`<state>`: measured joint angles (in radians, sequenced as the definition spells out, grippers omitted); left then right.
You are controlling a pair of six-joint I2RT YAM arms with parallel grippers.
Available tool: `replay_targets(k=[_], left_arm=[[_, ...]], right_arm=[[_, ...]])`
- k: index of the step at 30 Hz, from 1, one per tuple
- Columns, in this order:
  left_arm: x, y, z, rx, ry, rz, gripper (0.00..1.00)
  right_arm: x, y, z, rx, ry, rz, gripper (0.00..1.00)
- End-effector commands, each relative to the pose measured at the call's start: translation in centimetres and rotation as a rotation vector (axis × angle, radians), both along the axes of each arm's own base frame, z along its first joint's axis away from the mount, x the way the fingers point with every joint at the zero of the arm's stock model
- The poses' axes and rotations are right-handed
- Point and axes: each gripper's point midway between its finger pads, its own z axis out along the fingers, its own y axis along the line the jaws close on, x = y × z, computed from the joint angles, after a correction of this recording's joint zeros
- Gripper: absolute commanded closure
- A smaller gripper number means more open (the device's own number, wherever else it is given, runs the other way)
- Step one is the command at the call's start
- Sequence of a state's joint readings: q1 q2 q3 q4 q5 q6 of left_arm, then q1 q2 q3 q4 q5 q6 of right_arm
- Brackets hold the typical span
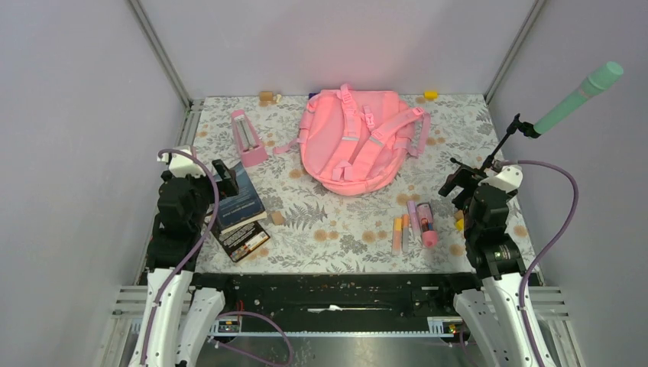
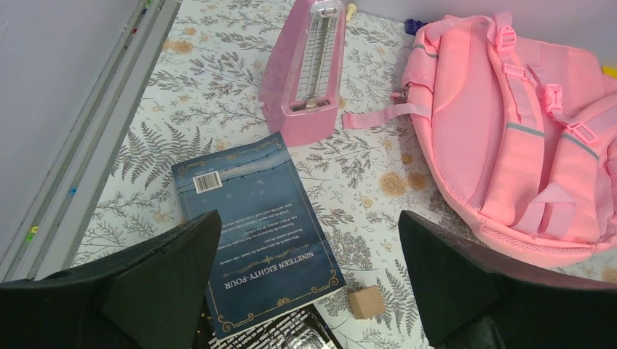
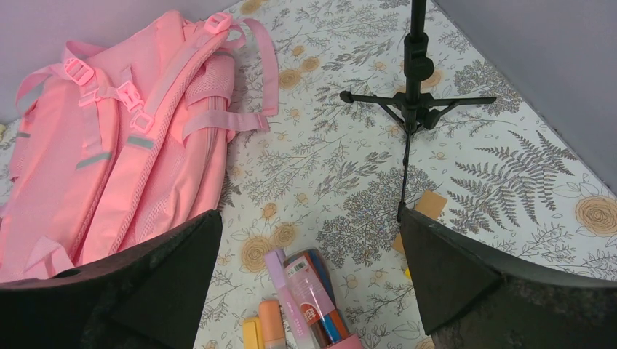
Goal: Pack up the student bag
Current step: Adjust the student bag at the center of the board.
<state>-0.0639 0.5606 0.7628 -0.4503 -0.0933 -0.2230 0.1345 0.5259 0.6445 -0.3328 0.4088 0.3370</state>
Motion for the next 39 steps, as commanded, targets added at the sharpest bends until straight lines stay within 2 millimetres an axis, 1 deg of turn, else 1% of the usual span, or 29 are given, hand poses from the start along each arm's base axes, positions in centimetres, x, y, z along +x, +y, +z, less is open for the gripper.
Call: replay_targets(k=[1,5,9,14,16,17,20,23,25,26,27,29,30,33,37,39], left_arm=[[0.9,0.2,2.6,-0.05,-0.06,0.036,0.01],[1.1,0.2,2.2,-0.04,-0.044,0.029,0.01],[0.8,0.1,1.6,0.002,-0.033,0.006,0.01],[0.9,-1.3,0.9,0.047,-0.03,-0.09,0.01],[1.0,-2.3,0.8,0.057,-0.025,-0.134,0.01],[1.1,-3.2,0.7,0.062,-0.025,-0.17,0.01],[1.4,-6.8,0.5,0.093,-0.018,-0.306,0.01],[1.3,-11.2,0.2,0.147,0.007,-0.471,0.02],[1.1,-14.6,-0.1,0.235,0.01,-0.609,0.04],[1.0,-16.2,-0.7,0.291,0.009,-0.677,0.04],[0.7,-18.4,-1.9,0.347,0.021,-0.764,0.03],[0.3,-21.3,-3.1,0.447,0.021,-0.881,0.01],[0.6,-22.3,-3.5,0.484,0.02,-0.911,0.01],[2.6,-24.7,-4.0,0.559,-0.006,-0.934,0.01],[6.3,-27.2,-4.9,0.655,-0.069,-0.924,0.01],[7.4,-28.4,-6.2,0.678,-0.04,-0.944,0.01]], right_arm=[[-0.1,-0.8,1.1,0.003,-0.046,-0.045,0.0],[-0.3,-0.8,1.1,0.004,-0.056,-0.046,0.0],[-0.5,-0.8,1.3,0.011,-0.073,-0.044,0.0],[-0.5,-0.7,1.3,0.02,-0.075,-0.045,0.0],[-0.4,-0.5,1.6,0.031,-0.08,-0.039,0.0],[-0.3,-0.5,1.8,0.036,-0.083,-0.039,0.0],[-0.2,-0.5,2.8,0.061,-0.106,-0.051,0.0],[-0.2,-0.2,3.4,0.113,-0.136,-0.059,0.0],[-0.1,0.3,3.5,0.153,-0.155,-0.048,0.0],[-0.1,0.5,3.5,0.174,-0.163,-0.039,0.0],[-0.1,0.9,3.4,0.193,-0.166,-0.026,0.0],[-0.1,1.6,3.0,0.227,-0.164,0.003,0.0],[-0.1,2.0,2.8,0.243,-0.16,0.02,0.0],[-0.3,2.9,2.5,0.266,-0.155,0.067,0.0],[-0.8,3.0,3.0,0.264,-0.162,0.075,0.0],[-1.1,2.9,3.5,0.258,-0.176,0.078,0.0]])
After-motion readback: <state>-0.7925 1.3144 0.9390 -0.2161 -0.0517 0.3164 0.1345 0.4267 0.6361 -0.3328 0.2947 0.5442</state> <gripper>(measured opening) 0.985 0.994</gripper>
